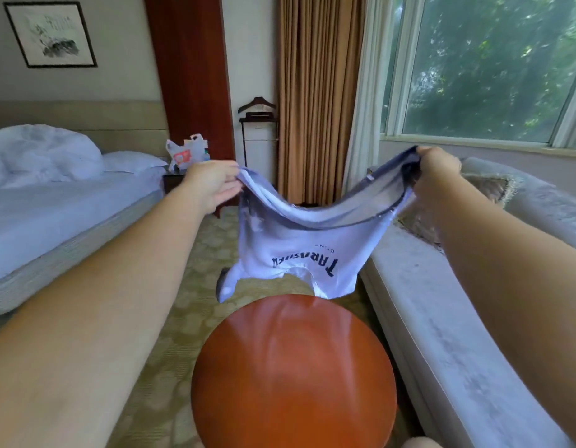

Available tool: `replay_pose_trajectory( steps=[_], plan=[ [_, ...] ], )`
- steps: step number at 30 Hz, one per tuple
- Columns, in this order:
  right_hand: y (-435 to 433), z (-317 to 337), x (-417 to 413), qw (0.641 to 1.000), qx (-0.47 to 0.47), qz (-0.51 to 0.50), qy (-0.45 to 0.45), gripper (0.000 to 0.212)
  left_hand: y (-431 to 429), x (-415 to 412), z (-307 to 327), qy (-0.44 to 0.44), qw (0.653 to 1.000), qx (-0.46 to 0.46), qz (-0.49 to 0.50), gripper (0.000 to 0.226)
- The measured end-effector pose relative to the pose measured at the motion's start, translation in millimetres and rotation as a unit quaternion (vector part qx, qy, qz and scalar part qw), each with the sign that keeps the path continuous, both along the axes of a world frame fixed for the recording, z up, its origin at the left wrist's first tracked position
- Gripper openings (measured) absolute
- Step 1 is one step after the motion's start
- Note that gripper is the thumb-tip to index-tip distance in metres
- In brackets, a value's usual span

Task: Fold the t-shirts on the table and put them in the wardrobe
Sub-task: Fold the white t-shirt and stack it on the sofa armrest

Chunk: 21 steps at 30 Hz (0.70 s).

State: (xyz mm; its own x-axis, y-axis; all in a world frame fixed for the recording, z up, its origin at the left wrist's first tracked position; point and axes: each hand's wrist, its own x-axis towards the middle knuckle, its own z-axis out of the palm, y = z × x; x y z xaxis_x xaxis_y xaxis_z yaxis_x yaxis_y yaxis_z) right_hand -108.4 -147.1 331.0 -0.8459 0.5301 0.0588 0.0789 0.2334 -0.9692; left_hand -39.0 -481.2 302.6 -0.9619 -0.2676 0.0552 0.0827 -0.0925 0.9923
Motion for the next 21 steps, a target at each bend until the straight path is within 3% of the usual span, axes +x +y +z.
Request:
replay_pose_trajectory(
  steps=[2, 4, 6, 9, 10, 11, 14, 17, 19, 21],
  plan=[
    [23.4, -14.4, 14.0, 0.994, -0.109, -0.013, -0.001, 0.038, 21.1, -1.4, -18.9, -0.028, 0.999, -0.008, -0.023, 0.015],
    [51.6, -35.3, 24.0, 0.998, -0.045, -0.035, -0.018, 0.052, 46.1, -8.2, -39.6, -0.053, 0.997, -0.015, -0.046, 0.019],
    [76.5, -48.0, 19.4, 0.999, 0.003, -0.049, 0.012, 0.049, 73.7, -16.7, -60.6, -0.075, 0.994, -0.019, -0.081, 0.019],
    [95.7, -60.1, 12.1, 0.968, -0.225, -0.048, 0.099, 0.022, 111.0, -35.6, -88.0, -0.096, 0.988, -0.018, -0.119, 0.018],
    [99.2, -65.0, 11.1, 0.962, -0.242, -0.067, 0.111, 0.010, 121.0, -41.4, -95.0, -0.103, 0.986, -0.016, -0.127, 0.017],
    [100.1, -66.4, 10.9, 0.955, -0.261, -0.075, 0.117, 0.013, 129.2, -47.6, -101.7, -0.109, 0.985, -0.018, -0.136, 0.017],
    [94.0, -72.3, -12.2, 0.972, -0.199, -0.047, 0.118, 0.026, 142.1, -56.6, -120.0, -0.126, 0.977, -0.041, -0.165, 0.014],
    [51.1, -69.0, -29.8, 0.978, -0.148, 0.049, 0.137, 0.031, 131.0, -54.9, -140.4, -0.170, 0.953, -0.101, -0.228, 0.013],
    [-1.9, -69.8, -46.5, 0.975, -0.096, 0.147, 0.134, 0.028, 107.0, -44.5, -152.5, -0.223, 0.912, -0.155, -0.307, 0.011],
    [-72.1, -68.8, -43.6, 0.961, -0.033, 0.263, 0.081, 0.016, 71.7, -32.2, -162.8, -0.294, 0.836, -0.226, -0.404, 0.011]
  ],
)
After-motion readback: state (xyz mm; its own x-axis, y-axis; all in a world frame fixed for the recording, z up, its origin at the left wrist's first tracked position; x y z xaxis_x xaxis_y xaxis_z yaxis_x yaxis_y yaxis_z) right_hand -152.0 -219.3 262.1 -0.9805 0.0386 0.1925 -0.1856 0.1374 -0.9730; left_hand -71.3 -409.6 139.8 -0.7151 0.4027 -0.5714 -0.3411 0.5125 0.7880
